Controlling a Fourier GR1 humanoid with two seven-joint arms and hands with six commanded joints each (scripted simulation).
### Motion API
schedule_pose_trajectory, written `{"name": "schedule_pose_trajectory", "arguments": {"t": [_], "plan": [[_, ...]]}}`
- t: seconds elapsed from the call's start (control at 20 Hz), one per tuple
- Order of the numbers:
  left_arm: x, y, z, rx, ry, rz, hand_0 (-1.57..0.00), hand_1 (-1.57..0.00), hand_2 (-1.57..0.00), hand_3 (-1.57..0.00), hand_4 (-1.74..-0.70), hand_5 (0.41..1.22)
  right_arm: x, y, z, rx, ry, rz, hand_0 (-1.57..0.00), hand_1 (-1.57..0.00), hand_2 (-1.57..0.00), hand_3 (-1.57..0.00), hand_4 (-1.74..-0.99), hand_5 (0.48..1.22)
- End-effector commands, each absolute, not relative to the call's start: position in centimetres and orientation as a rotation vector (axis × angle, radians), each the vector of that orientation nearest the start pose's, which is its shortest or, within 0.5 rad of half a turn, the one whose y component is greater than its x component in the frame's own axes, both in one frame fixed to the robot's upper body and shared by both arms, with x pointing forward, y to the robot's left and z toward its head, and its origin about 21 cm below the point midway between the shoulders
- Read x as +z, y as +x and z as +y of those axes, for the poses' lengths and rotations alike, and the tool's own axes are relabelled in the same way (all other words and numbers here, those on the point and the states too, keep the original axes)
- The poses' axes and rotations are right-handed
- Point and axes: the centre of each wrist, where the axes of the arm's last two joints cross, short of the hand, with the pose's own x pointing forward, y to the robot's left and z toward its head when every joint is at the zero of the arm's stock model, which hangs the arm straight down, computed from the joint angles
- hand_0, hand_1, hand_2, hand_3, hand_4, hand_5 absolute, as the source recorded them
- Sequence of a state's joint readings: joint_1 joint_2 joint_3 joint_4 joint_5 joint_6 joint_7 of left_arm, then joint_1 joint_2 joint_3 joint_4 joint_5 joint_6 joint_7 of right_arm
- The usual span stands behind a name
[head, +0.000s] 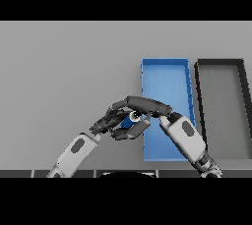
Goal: Pick up the blue pipe and place it into the blue bin.
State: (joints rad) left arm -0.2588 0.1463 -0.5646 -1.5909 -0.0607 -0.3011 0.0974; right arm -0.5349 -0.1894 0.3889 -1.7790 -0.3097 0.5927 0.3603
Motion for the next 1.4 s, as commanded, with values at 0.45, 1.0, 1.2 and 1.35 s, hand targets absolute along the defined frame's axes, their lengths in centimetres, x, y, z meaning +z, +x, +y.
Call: {"name": "schedule_pose_trajectory", "arguments": {"t": [0.45, 1.0, 1.2, 1.35], "plan": [[4.5, 25.6, 9.8, -0.82, -0.586, -1.593, -1.46, -1.45, -1.37, -1.44, -1.71, 1.221, 16.4, 28.1, -10.4, 1.225, 0.881, -1.707, -1.48, -1.48, -1.48, -1.44, -1.457, 1.092], [4.4, 26.1, 11.6, -1.054, -0.485, -1.658, -0.3, -0.28, -0.26, -0.28, -1.04, 1.02, 16.5, 27.5, -10.3, 1.166, 0.91, -1.668, -1.56, -1.56, -1.56, -1.56, -1.493, 1.21], [4.3, 26.4, 11.7, -1.058, -0.428, -1.631, -0.12, -0.12, -0.1, -0.11, -0.91, 0.735, 16.7, 27.4, -10.3, 1.177, 0.894, -1.671, -1.57, -1.57, -1.57, -1.57, -1.496, 1.216], [4.1, 26.3, 11.9, -1.046, -0.439, -1.62, -0.06, -0.06, -0.05, -0.06, -0.89, 0.638, 16.7, 27.7, -10.2, 1.186, 0.87, -1.668, -1.57, -1.57, -1.57, -1.57, -1.493, 1.219]]}}
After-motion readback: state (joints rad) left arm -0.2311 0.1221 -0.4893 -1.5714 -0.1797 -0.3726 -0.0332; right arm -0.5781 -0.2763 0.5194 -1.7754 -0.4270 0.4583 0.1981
